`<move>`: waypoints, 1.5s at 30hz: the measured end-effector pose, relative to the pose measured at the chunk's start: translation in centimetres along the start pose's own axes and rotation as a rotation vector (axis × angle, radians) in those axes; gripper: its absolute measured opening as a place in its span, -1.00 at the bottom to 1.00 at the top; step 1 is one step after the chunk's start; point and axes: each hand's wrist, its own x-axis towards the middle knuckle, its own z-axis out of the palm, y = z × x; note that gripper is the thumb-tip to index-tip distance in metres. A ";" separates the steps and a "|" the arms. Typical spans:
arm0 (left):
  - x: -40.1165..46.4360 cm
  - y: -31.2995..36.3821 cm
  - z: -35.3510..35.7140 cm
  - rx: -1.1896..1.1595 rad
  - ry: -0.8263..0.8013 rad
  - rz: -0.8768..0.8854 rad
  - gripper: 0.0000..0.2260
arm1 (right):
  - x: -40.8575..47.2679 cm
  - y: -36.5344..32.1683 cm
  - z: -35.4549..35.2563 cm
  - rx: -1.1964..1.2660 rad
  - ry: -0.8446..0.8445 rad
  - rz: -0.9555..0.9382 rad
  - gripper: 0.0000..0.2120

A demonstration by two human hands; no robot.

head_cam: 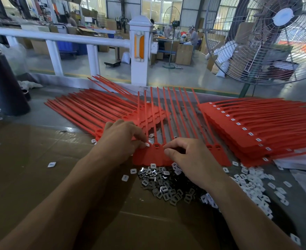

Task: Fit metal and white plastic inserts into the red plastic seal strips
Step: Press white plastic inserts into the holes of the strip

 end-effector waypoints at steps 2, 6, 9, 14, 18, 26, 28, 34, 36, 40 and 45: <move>-0.1 0.1 -0.1 0.032 -0.010 0.031 -0.90 | 0.0 0.0 0.0 -0.017 -0.007 -0.011 -0.92; -0.1 0.4 -0.2 0.091 -0.037 0.068 -0.86 | -0.1 0.0 0.0 -0.060 -0.032 -0.033 -0.91; -0.2 0.6 -0.2 0.133 -0.038 0.104 -0.86 | -0.1 -0.1 0.0 -0.089 -0.038 -0.050 -0.89; -0.6 1.7 -0.1 0.268 -0.036 0.182 -0.83 | -0.2 -0.5 0.1 -0.143 -0.059 -0.086 -0.86; -0.6 2.2 -0.2 0.306 -0.046 0.189 -0.81 | -0.2 -0.8 0.3 -0.176 -0.077 -0.121 -0.87; -0.3 2.3 0.5 0.180 0.026 0.047 -0.87 | 0.0 -1.5 1.0 -0.244 -0.102 -0.145 -0.89; -0.1 2.4 0.8 0.164 0.041 0.009 -0.89 | 0.0 -1.6 1.2 -0.273 -0.105 -0.152 -0.88; 0.4 2.0 1.2 0.095 0.018 -0.061 -0.92 | 0.1 -1.5 1.3 -0.271 -0.113 -0.160 -0.93; 0.4 1.9 1.2 0.076 0.005 -0.070 -0.94 | 0.3 -1.3 1.1 -0.230 -0.133 -0.126 -0.92; 0.5 2.1 1.0 -0.028 -0.017 -0.129 -0.89 | 0.6 -0.8 0.5 -0.070 -0.149 -0.038 -0.92; 1.0 2.7 0.7 -0.113 -0.046 -0.231 -0.97 | 0.9 -0.6 0.3 0.063 -0.033 -0.009 -0.91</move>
